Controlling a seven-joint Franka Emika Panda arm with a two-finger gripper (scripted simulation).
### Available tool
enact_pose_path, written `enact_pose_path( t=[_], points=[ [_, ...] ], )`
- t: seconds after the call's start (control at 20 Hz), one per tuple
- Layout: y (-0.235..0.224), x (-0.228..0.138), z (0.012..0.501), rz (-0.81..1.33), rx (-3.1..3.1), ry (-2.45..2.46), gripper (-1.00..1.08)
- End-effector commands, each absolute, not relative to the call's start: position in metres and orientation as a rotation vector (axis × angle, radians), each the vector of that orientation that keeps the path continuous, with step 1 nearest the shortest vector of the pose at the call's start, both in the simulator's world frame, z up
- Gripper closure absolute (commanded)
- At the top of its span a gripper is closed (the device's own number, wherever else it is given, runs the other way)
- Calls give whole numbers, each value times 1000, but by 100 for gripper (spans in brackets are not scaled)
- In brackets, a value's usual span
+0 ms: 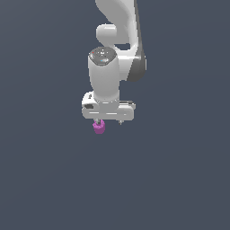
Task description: Pick up the object and move it to a goal position.
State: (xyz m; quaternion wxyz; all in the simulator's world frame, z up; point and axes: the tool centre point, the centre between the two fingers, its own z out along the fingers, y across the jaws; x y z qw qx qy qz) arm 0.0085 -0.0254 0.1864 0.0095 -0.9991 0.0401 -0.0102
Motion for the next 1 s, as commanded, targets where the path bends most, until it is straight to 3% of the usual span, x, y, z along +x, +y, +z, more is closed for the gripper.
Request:
enact_pose_path(
  t=[0.0,0.5,0.95],
  points=[
    [-25,9,186,-32,-3120,125,-92],
    [-44,11,201,-84,-3095,218,-92],
    [-51,2,184,-70,-3099,247,-92]
  ],
)
